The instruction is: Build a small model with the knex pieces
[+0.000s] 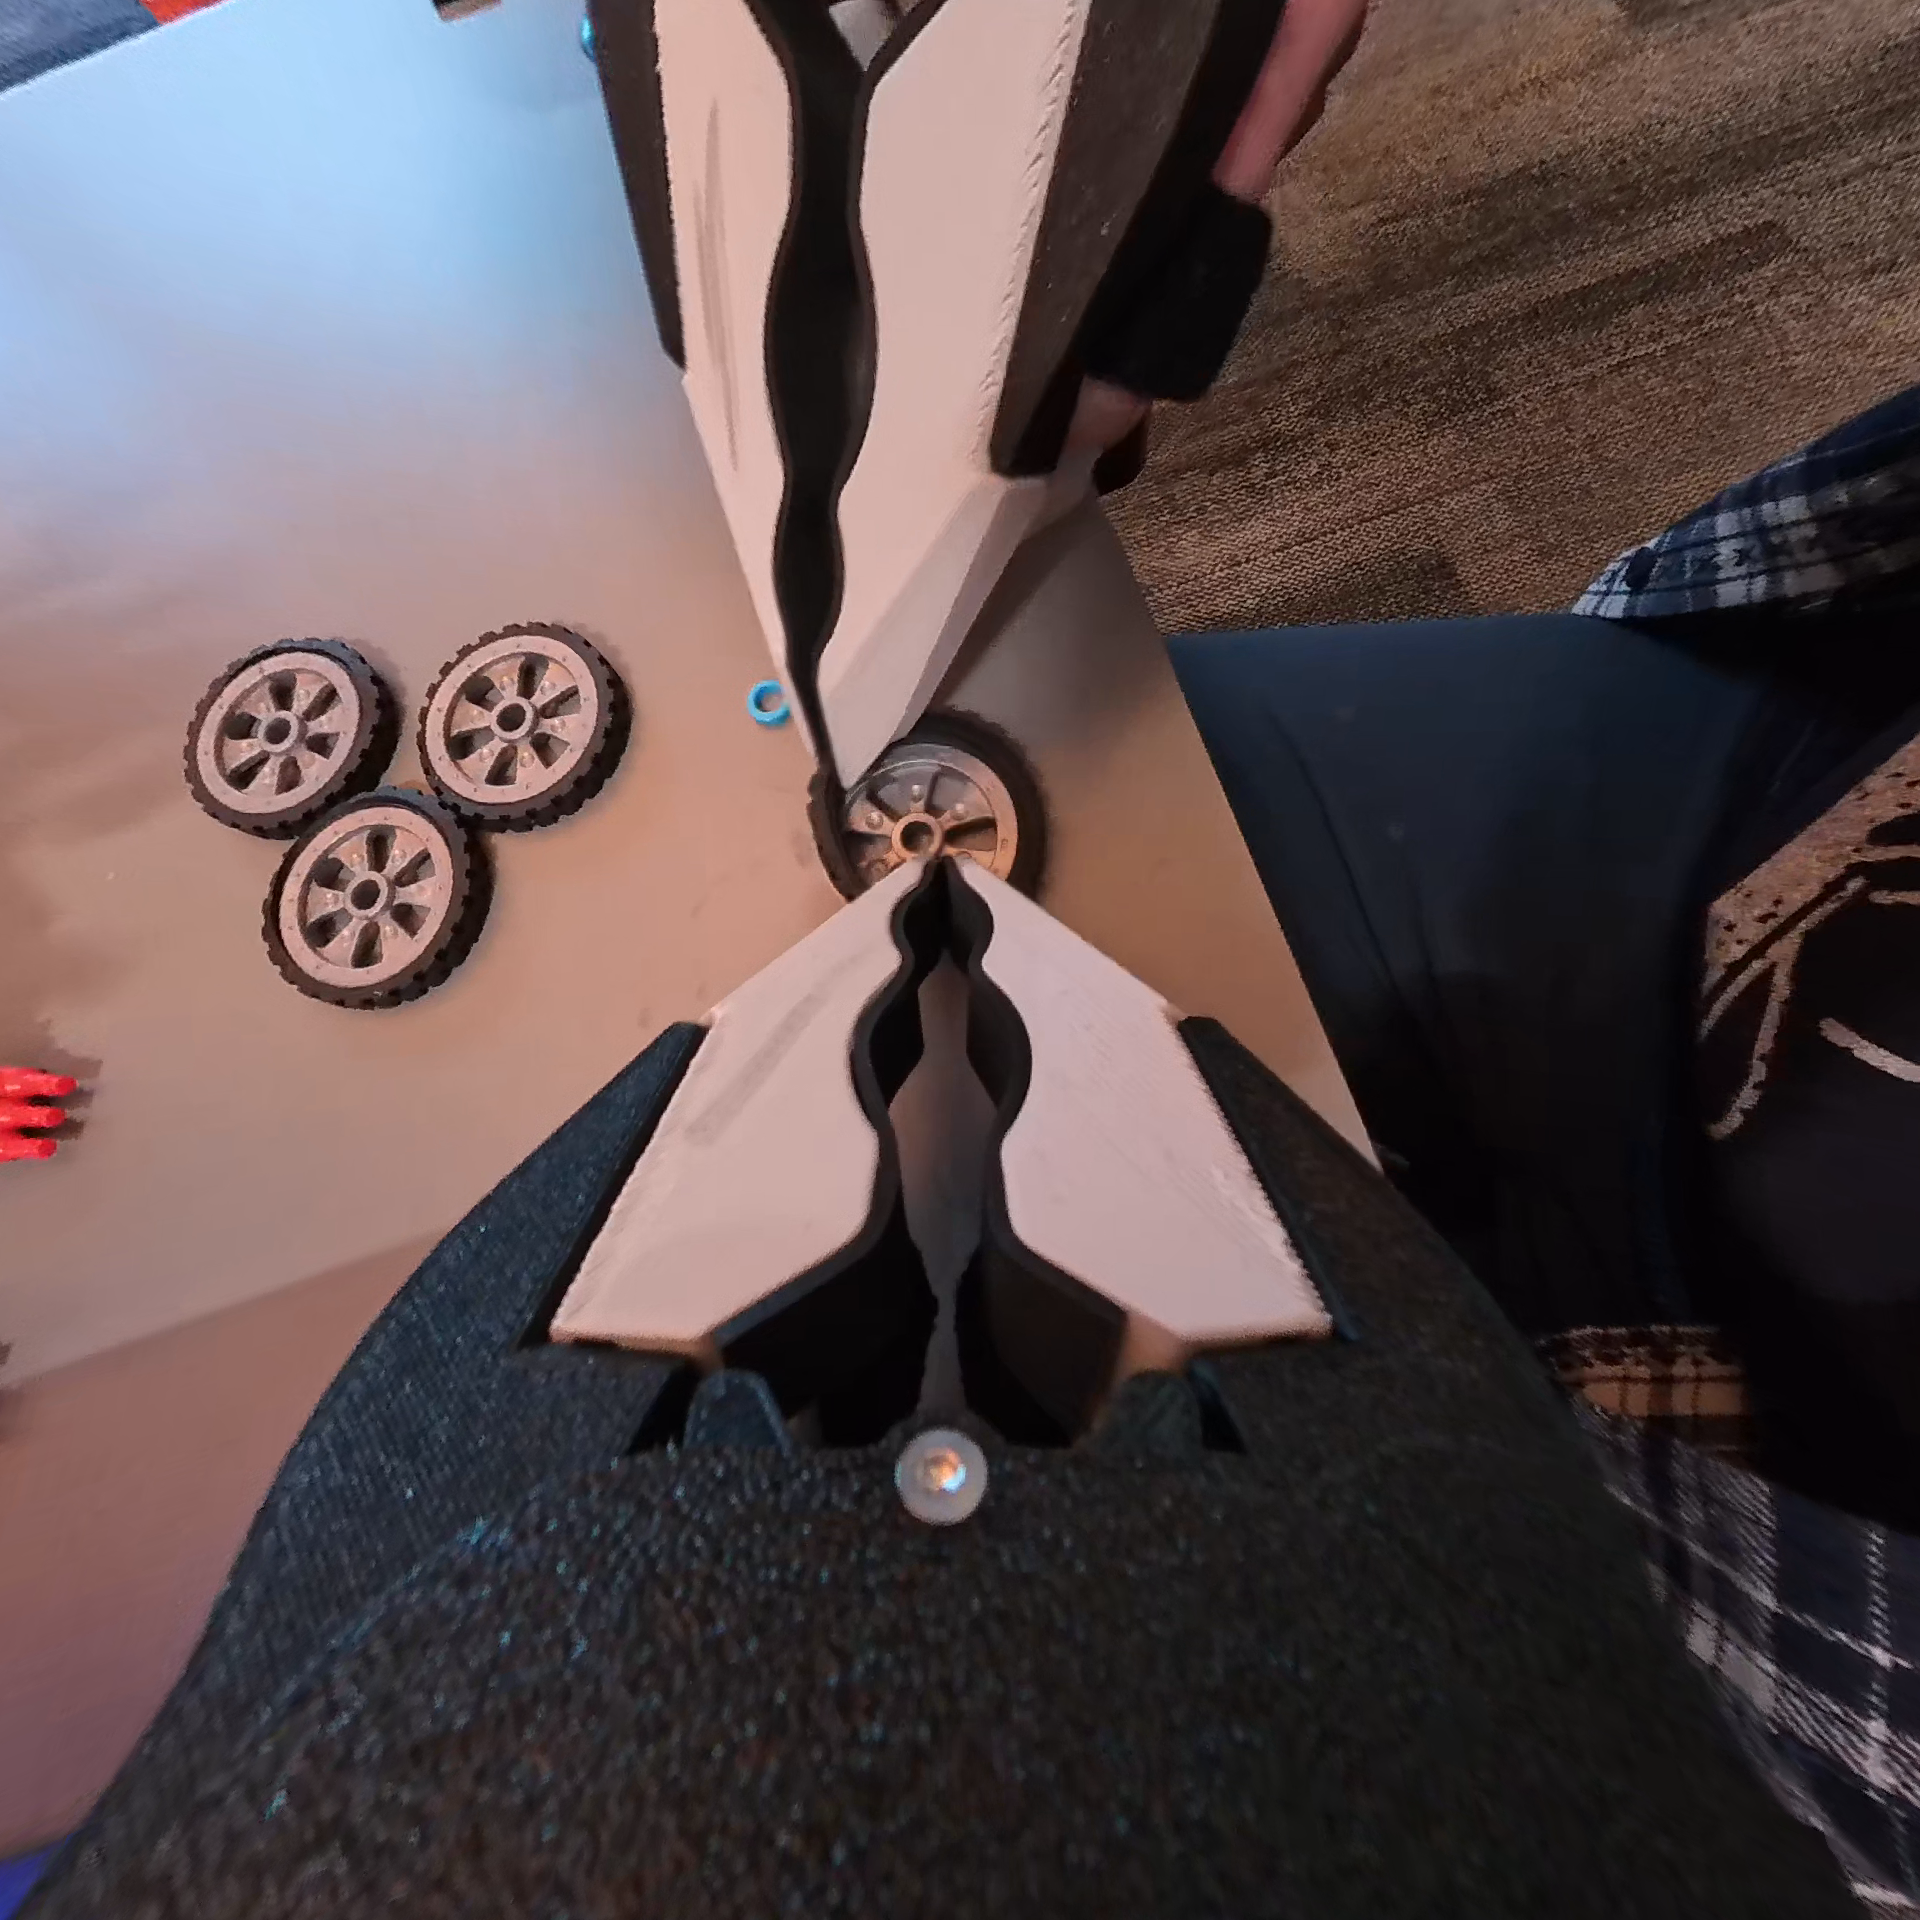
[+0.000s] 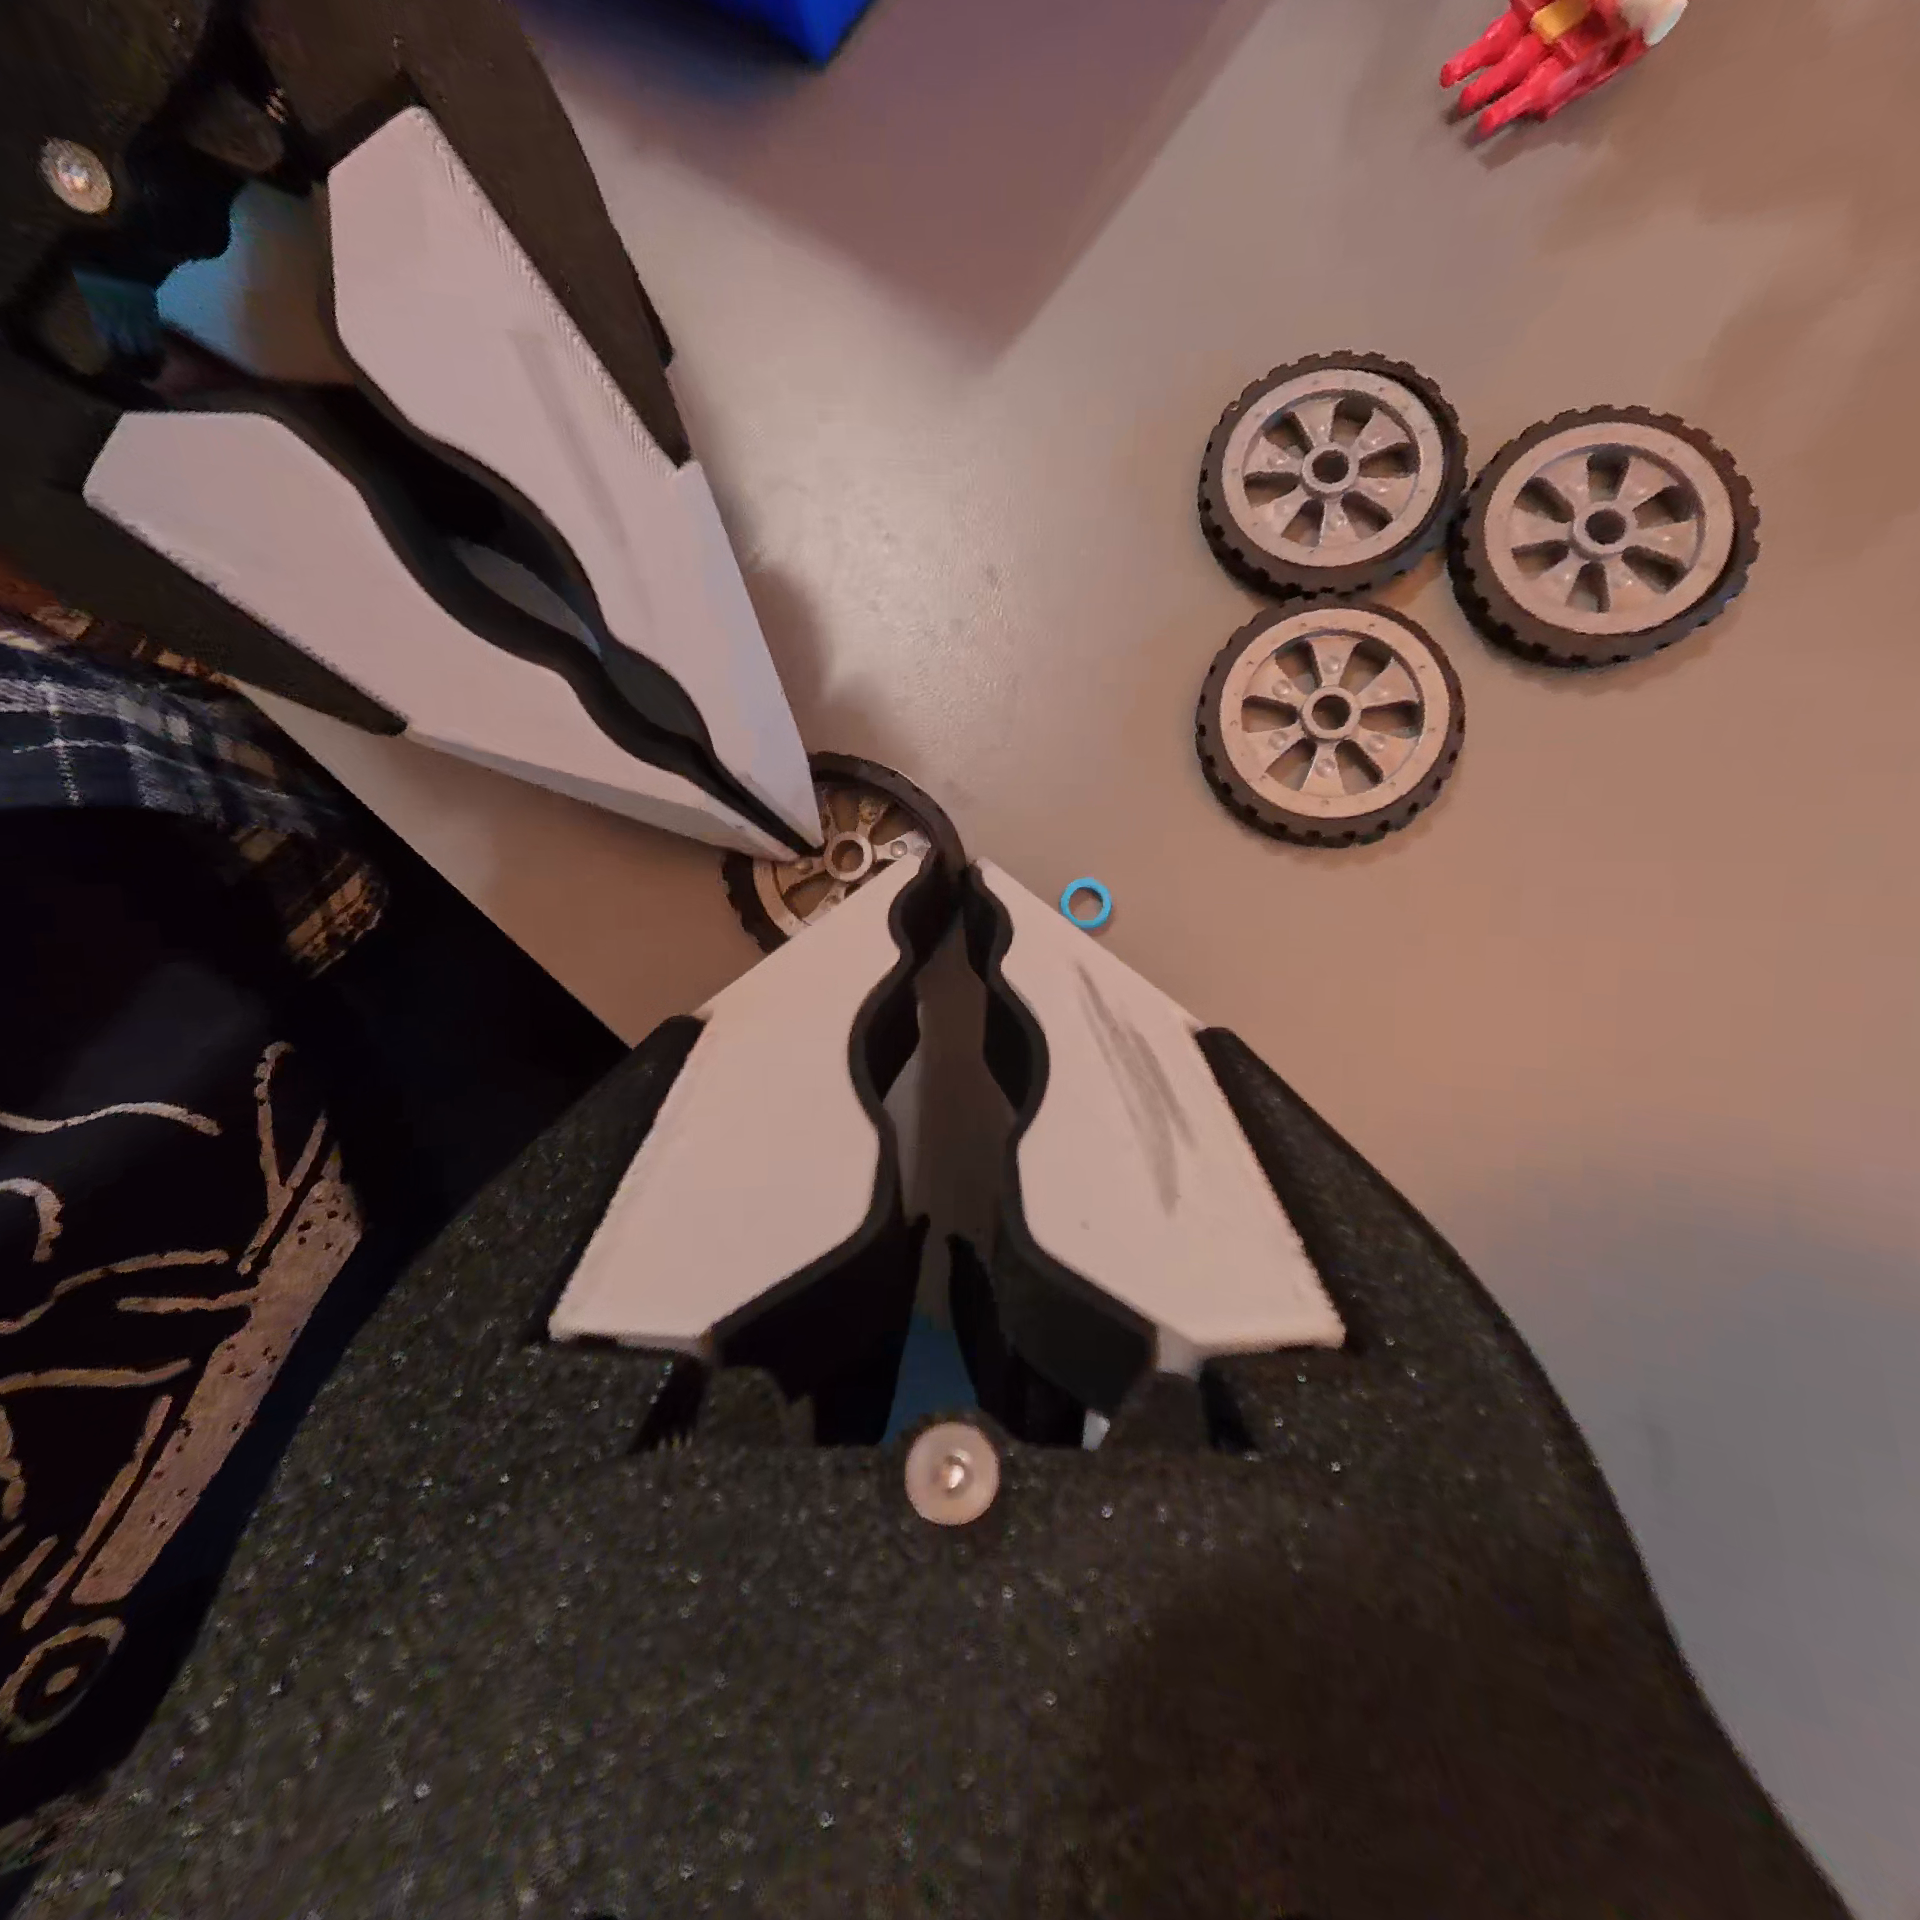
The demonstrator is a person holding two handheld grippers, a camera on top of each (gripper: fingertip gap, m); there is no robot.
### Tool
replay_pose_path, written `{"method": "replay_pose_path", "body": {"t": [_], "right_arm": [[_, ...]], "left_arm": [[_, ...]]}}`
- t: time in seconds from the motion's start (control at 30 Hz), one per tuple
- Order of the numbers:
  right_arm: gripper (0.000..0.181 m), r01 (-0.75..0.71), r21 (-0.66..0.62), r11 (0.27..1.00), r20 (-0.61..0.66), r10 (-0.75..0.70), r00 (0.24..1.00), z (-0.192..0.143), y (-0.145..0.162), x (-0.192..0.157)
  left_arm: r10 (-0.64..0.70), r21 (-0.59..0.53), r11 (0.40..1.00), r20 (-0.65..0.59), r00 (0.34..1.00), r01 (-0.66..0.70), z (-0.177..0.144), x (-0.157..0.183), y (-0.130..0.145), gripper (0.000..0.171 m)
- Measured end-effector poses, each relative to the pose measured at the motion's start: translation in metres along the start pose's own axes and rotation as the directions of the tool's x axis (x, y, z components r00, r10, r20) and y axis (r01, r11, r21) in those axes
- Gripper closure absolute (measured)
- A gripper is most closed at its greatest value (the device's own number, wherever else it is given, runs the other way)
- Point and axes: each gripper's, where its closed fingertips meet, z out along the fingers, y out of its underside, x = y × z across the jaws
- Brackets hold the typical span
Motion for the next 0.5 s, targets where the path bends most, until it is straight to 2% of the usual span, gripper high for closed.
{"method": "replay_pose_path", "body": {"t": [0.5], "right_arm": [[0.177, -0.051, -0.06, 0.997, 0.02, 0.052, 0.998, 0.0066, -0.0073, 0.0038]], "left_arm": [[-0.007, -0.005, 1.0, 0.008, 1.0, 0.007, 0.0015, -0.0024, -0.0004, 0.171]]}}
